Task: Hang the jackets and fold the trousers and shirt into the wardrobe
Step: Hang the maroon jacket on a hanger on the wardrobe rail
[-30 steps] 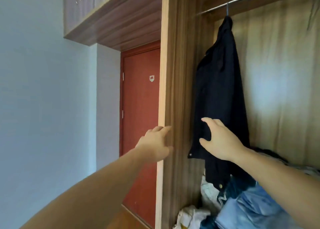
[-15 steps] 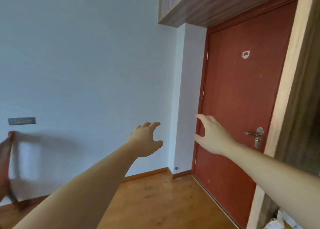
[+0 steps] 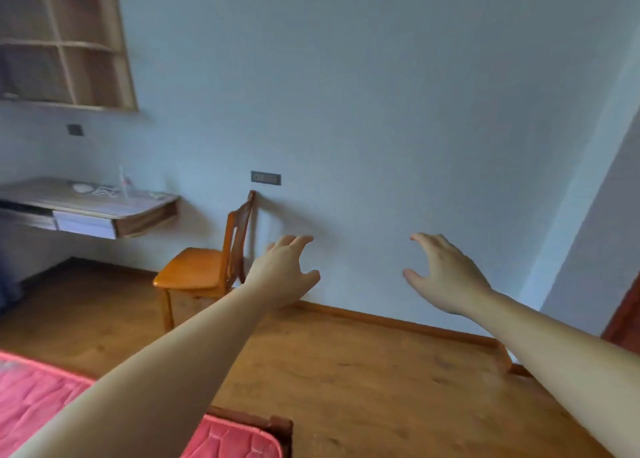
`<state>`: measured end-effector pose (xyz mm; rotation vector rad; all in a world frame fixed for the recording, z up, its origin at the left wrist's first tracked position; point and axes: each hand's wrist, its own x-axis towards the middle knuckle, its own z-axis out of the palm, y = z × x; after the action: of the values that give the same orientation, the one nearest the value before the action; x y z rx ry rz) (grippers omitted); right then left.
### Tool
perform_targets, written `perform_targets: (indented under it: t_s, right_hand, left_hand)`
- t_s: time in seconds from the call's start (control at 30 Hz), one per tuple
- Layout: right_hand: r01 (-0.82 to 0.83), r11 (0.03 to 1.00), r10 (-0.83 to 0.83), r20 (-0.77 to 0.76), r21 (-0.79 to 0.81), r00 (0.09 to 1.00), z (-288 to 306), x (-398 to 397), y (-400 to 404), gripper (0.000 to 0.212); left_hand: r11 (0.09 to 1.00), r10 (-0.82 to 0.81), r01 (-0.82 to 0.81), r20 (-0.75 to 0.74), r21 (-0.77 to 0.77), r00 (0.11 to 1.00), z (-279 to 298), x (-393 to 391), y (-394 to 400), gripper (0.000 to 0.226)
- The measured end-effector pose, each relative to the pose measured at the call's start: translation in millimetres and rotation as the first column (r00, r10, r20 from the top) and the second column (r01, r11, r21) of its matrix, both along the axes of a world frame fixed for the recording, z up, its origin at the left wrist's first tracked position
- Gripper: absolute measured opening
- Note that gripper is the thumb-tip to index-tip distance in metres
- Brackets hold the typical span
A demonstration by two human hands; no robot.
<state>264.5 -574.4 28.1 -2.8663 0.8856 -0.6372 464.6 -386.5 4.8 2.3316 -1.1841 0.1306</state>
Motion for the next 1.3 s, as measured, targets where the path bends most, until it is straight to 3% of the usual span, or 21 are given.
perform_targets:
  t_s: [0.3, 0.57, 0.77, 0.87, 1.03, 1.3]
  right_hand:
    - [-0.350, 0.932, 0.351, 0.005, 0.090, 0.936, -24.0, 113.1, -3.4, 0.065]
    - [-0.664, 0.728, 0.668, 0.046, 0.171, 0.743, -27.2, 170.0, 33.5, 0.064]
    - [-0.809, 0.557, 0.810, 0.092, 0.187, 0.579, -35.3, 195.4, 107.3, 0.063]
    - [-0.863, 0.465, 0.869, 0.083, 0.198, 0.488, -44.1, 201.8, 149.2, 0.063]
    - [-0.907, 0.359, 0.926, 0.036, 0.220, 0.375, -72.7, 208.1, 214.2, 0.065]
    - [-0.938, 0.201, 0.979, -0.015, 0.284, 0.206, -108.8, 233.1, 254.4, 0.069]
  left_hand:
    - [0.937, 0.349, -0.349, -0.022, 0.018, 0.937, -18.2, 20.4, 49.6, 0.069]
    - [0.744, 0.669, -0.667, -0.046, 0.047, 0.742, -14.7, -18.9, 108.2, 0.069]
    - [0.538, 0.841, -0.833, -0.007, 0.126, 0.542, -19.1, -55.5, 197.8, 0.069]
    - [0.417, 0.907, -0.893, -0.017, 0.172, 0.420, -33.8, -75.2, 245.7, 0.071]
    - [0.296, 0.953, -0.941, -0.119, 0.165, 0.279, -75.2, -103.0, 309.3, 0.072]
    - [0.151, 0.981, -0.966, -0.153, 0.211, 0.120, -109.6, -118.0, 309.5, 0.070]
